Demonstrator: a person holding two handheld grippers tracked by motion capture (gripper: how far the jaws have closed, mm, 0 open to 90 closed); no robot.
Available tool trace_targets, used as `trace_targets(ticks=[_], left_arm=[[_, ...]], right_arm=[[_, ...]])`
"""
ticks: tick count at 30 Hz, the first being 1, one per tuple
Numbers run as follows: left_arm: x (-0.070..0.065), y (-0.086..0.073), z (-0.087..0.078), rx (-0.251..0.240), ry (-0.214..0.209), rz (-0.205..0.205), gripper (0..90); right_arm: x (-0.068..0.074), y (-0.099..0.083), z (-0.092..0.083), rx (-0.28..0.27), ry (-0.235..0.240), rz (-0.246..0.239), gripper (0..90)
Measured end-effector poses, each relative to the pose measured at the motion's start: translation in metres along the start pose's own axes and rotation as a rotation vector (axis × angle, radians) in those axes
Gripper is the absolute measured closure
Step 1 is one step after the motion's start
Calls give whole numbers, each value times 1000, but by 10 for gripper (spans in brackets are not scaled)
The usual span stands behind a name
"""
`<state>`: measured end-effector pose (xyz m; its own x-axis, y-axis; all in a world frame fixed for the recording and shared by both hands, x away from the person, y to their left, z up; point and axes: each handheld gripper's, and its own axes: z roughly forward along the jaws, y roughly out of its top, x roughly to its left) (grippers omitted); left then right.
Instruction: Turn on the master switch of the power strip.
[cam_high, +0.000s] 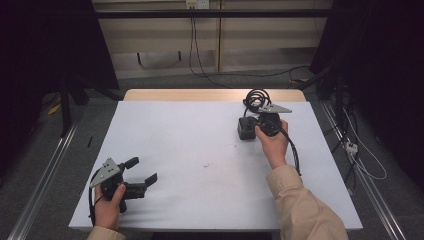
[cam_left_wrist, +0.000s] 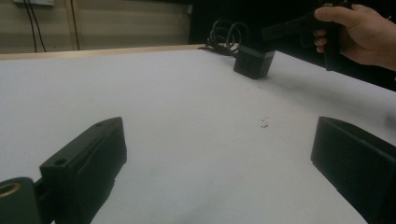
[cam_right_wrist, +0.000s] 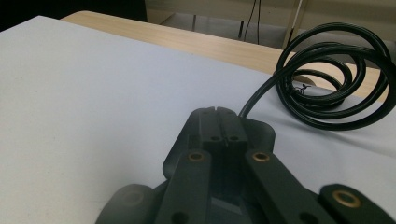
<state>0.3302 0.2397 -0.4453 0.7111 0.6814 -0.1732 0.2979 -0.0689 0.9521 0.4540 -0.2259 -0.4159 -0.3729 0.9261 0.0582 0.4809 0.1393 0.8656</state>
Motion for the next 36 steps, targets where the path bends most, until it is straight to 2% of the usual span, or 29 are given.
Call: trace_targets(ticks=[20,36], left_arm=[[0,0,-1,1,1,-1,31],[0,0,-1,4,1,1,31]], right_arm=[[-2,-7,1,24,-9,-2,900],[-1,-8,2,16,-4,-6,900]])
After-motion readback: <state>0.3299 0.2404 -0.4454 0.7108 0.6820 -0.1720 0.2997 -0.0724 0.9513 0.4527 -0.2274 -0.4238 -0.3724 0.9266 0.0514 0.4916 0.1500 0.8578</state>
